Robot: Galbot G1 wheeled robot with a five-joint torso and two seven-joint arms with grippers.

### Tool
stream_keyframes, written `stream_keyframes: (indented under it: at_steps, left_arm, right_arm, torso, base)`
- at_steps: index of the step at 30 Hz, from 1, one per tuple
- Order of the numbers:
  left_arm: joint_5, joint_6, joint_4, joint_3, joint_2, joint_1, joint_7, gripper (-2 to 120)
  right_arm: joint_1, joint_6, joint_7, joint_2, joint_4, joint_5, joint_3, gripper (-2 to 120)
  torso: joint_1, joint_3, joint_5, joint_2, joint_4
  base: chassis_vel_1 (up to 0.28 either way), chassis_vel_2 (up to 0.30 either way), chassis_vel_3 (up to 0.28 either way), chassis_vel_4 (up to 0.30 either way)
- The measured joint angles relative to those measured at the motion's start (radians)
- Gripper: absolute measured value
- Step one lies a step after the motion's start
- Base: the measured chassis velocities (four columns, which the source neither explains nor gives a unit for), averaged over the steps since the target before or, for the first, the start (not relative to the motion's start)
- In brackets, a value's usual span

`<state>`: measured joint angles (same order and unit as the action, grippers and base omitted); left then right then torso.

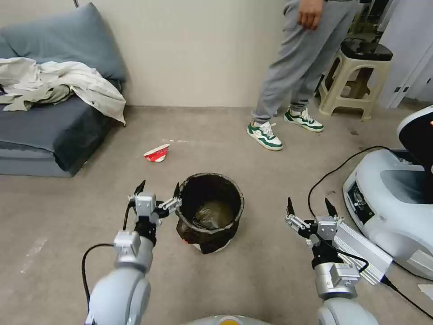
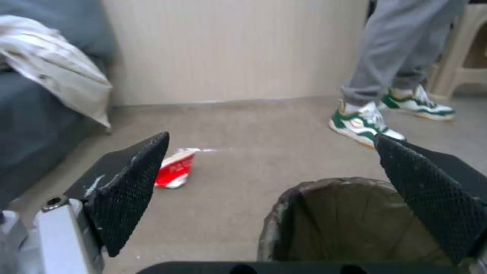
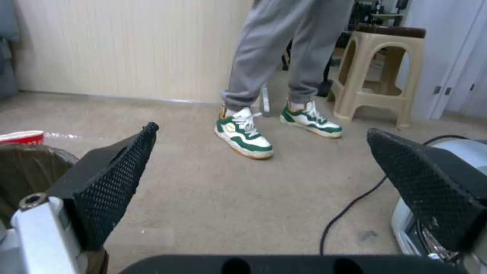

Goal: Pick up the trash can from the floor.

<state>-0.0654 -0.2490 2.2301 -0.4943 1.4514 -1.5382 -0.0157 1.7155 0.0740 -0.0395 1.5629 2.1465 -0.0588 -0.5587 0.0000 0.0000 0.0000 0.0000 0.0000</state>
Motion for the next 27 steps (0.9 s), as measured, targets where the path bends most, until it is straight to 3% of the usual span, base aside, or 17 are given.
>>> stream_keyframes:
  at_steps: [5, 8, 12, 27]
  left_arm:
    - [-0.056, -0.089, -0.019, 0.016, -0.044, 0.071, 0.000, 100]
    - [-0.072, -0.111, -0.023, 0.019, -0.051, 0.076, -0.007, 100]
    - [-0.096, -0.159, -0.066, 0.057, -0.065, 0.129, -0.019, 100]
    - [-0.104, -0.242, -0.209, 0.165, -0.089, 0.268, -0.064, 100]
  right_arm:
    - [-0.011, -0.010, -0.002, -0.003, -0.006, 0.000, 0.000, 100]
    - [-0.031, -0.022, -0.001, -0.007, -0.012, 0.004, 0.007, 100]
    - [-0.034, -0.027, 0.002, -0.004, -0.016, 0.023, 0.008, 100]
    - [-0.042, -0.032, 0.000, -0.002, -0.023, 0.023, 0.005, 100]
  torso:
    - [0.000, 0.000, -0.0001, 0.000, -0.0004]
    - [0.000, 0.000, 0.0001, 0.000, 0.0005]
    - [0.000, 0.000, 0.0000, 0.000, -0.0001]
    - [0.000, 0.000, 0.0000, 0.000, 0.0000]
  base:
    - [0.000, 0.000, 0.000, 0.000]
    - [0.000, 0.000, 0.000, 0.000]
    - [0.000, 0.000, 0.000, 0.000]
    - [0.000, 0.000, 0.000, 0.000]
